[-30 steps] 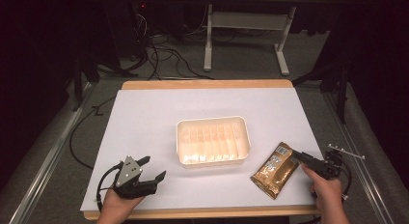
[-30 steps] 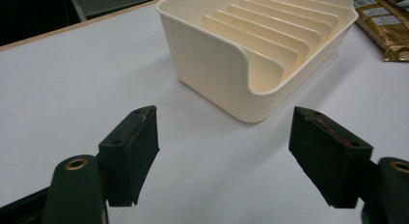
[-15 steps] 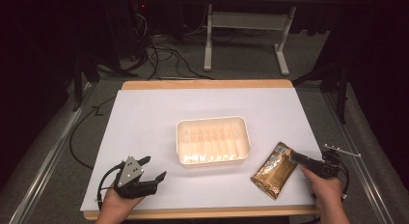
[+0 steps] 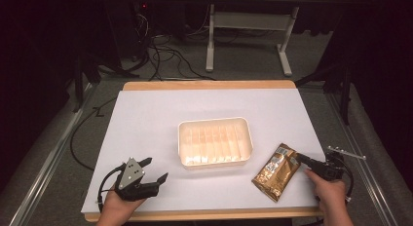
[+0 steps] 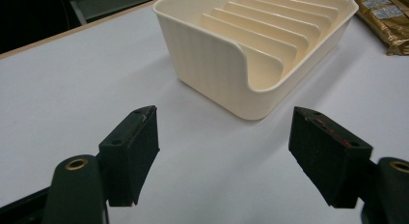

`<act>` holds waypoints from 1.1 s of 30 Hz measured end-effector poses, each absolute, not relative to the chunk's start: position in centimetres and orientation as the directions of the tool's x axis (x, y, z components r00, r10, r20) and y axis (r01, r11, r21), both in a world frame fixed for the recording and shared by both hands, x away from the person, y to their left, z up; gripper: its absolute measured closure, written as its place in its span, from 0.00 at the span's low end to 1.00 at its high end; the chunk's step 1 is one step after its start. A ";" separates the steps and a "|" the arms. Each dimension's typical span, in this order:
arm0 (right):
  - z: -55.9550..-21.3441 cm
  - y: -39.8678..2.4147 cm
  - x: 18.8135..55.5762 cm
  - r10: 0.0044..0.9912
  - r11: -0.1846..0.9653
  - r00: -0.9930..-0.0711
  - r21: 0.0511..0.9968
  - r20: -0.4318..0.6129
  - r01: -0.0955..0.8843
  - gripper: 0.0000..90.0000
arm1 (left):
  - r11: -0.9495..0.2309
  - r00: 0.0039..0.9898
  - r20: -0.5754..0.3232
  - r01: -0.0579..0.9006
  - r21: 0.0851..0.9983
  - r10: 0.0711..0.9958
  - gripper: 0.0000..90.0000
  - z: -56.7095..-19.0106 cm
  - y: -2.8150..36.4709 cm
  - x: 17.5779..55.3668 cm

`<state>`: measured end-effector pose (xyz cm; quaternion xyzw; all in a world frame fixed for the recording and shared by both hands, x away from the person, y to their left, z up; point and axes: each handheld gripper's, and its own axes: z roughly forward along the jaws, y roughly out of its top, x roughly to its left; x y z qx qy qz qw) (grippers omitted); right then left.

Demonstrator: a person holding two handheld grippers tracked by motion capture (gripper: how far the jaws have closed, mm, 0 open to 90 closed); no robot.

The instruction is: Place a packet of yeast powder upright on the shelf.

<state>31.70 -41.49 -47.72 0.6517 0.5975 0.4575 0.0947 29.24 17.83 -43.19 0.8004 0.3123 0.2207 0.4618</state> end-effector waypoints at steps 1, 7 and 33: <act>-47.7 -41.4 31.7 0.866 -0.267 -0.136 0.677 0.481 0.686 1.00 | -0.378 0.707 0.064 0.297 0.877 0.704 0.29 -43.2 17.9 29.2; -46.9 -41.1 31.3 0.867 -0.261 -0.165 0.710 0.471 0.655 1.00 | -0.378 0.706 0.067 0.293 0.878 0.705 0.29 -43.1 17.9 29.2; -44.0 -40.3 29.8 0.791 -0.332 -0.283 0.769 0.543 0.547 1.00 | -0.375 0.706 0.067 0.292 0.880 0.705 0.29 -43.1 17.9 29.2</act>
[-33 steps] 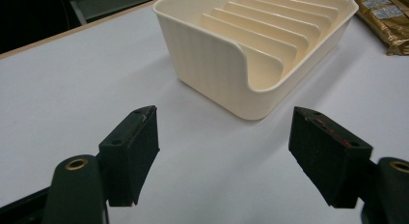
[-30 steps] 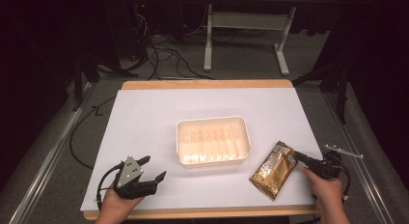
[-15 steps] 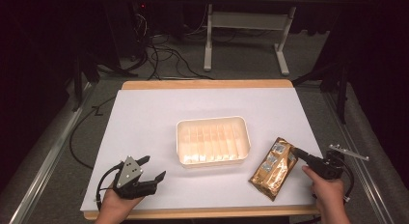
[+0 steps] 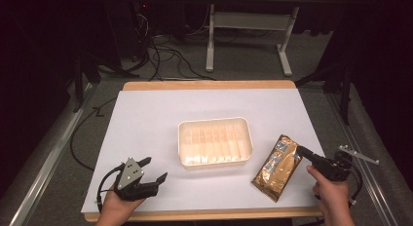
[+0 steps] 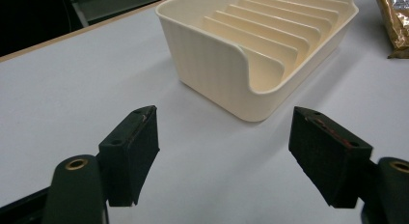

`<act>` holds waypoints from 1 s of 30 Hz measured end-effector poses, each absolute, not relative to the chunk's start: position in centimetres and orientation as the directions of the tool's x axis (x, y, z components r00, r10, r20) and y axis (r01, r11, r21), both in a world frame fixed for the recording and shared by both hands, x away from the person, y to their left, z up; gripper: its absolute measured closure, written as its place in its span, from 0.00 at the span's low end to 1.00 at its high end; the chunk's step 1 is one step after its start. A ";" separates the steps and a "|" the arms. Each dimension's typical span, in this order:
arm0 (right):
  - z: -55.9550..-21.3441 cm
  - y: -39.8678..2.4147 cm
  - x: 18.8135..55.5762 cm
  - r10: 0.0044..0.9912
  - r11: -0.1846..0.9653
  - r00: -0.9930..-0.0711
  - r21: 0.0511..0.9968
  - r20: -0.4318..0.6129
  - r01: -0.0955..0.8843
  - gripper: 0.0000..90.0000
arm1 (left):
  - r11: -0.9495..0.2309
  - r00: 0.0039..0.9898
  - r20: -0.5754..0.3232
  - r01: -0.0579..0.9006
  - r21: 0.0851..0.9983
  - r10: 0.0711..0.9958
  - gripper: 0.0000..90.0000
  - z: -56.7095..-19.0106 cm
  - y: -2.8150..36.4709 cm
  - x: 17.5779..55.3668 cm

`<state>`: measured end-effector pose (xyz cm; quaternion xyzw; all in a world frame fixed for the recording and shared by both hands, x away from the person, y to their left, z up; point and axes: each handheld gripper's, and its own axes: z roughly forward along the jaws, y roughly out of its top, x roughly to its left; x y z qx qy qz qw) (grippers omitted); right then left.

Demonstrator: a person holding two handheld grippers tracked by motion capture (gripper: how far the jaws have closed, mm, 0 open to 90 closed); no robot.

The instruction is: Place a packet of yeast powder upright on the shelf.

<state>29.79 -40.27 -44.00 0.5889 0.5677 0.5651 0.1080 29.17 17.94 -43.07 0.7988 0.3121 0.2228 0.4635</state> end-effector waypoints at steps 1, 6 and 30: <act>-43.9 -40.2 29.7 0.787 -0.336 -0.288 0.770 0.546 0.542 1.00 | -0.377 0.707 0.068 0.291 0.879 0.704 0.29 -43.1 17.9 29.2; -43.2 -40.1 29.4 0.769 -0.354 -0.307 0.774 0.561 0.526 1.00 | -0.376 0.704 0.067 0.294 0.879 0.707 0.29 -43.1 18.0 29.2; -39.8 -38.6 28.1 0.679 -0.416 -0.446 0.805 0.584 0.423 1.00 | -0.376 0.705 0.072 0.287 0.881 0.706 0.29 -42.9 18.1 29.1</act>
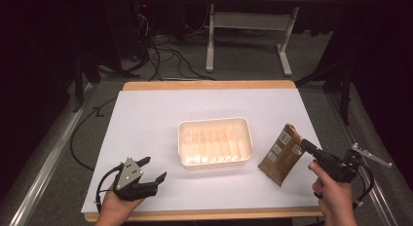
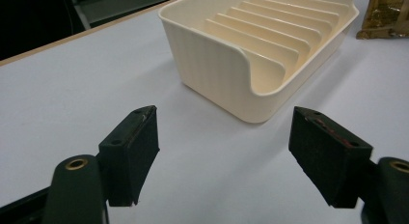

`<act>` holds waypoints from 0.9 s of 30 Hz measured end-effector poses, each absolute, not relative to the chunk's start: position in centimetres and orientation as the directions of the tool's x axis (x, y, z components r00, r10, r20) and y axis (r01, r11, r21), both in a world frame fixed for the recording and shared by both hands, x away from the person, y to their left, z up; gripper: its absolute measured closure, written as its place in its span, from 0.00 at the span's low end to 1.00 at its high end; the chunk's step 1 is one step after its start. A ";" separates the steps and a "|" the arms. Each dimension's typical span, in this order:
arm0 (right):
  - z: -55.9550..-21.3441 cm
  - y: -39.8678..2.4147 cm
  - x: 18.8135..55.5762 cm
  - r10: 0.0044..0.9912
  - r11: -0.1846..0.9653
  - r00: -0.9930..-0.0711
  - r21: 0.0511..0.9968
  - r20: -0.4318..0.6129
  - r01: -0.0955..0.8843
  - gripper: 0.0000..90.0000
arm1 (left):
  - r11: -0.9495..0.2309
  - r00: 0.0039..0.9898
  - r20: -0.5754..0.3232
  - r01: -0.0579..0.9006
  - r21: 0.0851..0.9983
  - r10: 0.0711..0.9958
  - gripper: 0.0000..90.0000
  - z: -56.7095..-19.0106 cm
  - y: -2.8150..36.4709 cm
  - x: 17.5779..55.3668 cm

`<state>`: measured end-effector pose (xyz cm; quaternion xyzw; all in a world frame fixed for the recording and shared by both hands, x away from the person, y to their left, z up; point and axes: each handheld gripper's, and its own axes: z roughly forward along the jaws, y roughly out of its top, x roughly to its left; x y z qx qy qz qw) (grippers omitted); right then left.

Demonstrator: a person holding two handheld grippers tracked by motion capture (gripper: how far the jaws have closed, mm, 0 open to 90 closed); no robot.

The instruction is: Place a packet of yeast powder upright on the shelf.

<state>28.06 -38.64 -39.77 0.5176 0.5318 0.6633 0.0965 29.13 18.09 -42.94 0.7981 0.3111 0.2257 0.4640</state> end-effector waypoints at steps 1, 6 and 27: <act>-39.6 -38.6 28.0 0.674 -0.420 -0.447 0.803 0.588 0.422 1.00 | -0.375 0.705 0.071 0.288 0.881 0.706 0.29 -43.0 18.1 29.1; -39.2 -38.3 27.8 0.661 -0.429 -0.463 0.803 0.591 0.413 1.00 | -0.364 0.703 0.056 0.297 0.883 0.709 0.29 -43.1 18.1 29.2; -37.5 -36.5 27.2 0.637 -0.450 -0.502 0.811 0.585 0.374 1.00 | -0.338 0.701 0.030 0.305 0.890 0.712 0.29 -43.1 17.9 29.3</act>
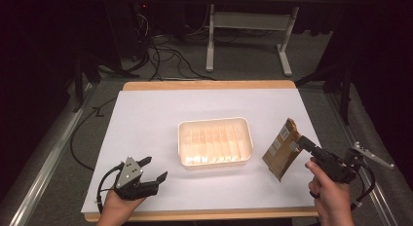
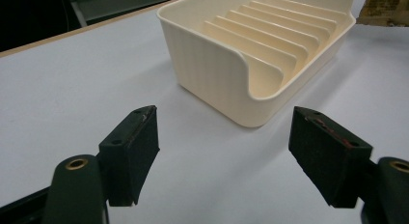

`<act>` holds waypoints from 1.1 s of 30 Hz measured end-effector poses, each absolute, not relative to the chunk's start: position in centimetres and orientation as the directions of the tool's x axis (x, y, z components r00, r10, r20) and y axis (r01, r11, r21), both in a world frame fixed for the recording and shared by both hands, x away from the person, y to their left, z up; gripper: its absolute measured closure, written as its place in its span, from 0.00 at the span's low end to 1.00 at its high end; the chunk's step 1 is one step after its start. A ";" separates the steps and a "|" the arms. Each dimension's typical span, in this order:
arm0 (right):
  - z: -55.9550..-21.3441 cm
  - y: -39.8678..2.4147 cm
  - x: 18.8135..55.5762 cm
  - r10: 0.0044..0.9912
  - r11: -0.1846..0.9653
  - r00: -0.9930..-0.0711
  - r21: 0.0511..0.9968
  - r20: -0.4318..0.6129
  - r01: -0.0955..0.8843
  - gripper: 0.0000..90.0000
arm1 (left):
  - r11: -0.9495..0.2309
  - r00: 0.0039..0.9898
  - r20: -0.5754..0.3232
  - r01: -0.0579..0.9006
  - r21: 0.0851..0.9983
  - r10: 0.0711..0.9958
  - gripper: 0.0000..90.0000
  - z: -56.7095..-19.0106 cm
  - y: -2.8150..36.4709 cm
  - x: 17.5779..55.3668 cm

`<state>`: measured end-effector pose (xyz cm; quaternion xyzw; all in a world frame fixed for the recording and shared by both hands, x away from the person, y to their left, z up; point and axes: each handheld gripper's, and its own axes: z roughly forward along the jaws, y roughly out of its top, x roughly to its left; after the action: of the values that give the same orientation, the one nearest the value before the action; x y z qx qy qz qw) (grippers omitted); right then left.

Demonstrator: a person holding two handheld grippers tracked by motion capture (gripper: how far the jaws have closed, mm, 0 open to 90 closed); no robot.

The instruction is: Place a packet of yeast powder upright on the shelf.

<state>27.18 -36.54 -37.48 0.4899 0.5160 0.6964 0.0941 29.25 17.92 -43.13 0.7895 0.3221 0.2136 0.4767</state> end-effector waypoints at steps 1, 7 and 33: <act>-37.4 -36.4 27.1 0.639 -0.446 -0.505 0.814 0.580 0.371 1.00 | -0.345 0.703 0.037 0.302 0.889 0.710 0.29 -43.1 17.8 29.2; -36.8 -35.8 27.2 0.622 -0.461 -0.517 0.809 0.588 0.364 1.00 | -0.295 0.702 -0.016 0.319 0.901 0.712 0.29 -43.1 18.1 29.3; -31.0 -30.3 26.8 0.594 -0.418 -0.618 0.854 0.516 0.311 1.00 | -0.280 0.680 0.000 0.303 0.911 0.733 0.30 -42.7 18.6 29.1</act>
<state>26.80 -30.29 -31.05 0.4262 0.5306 0.7262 0.0972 29.14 18.62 -42.67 0.7703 0.3361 0.2165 0.4968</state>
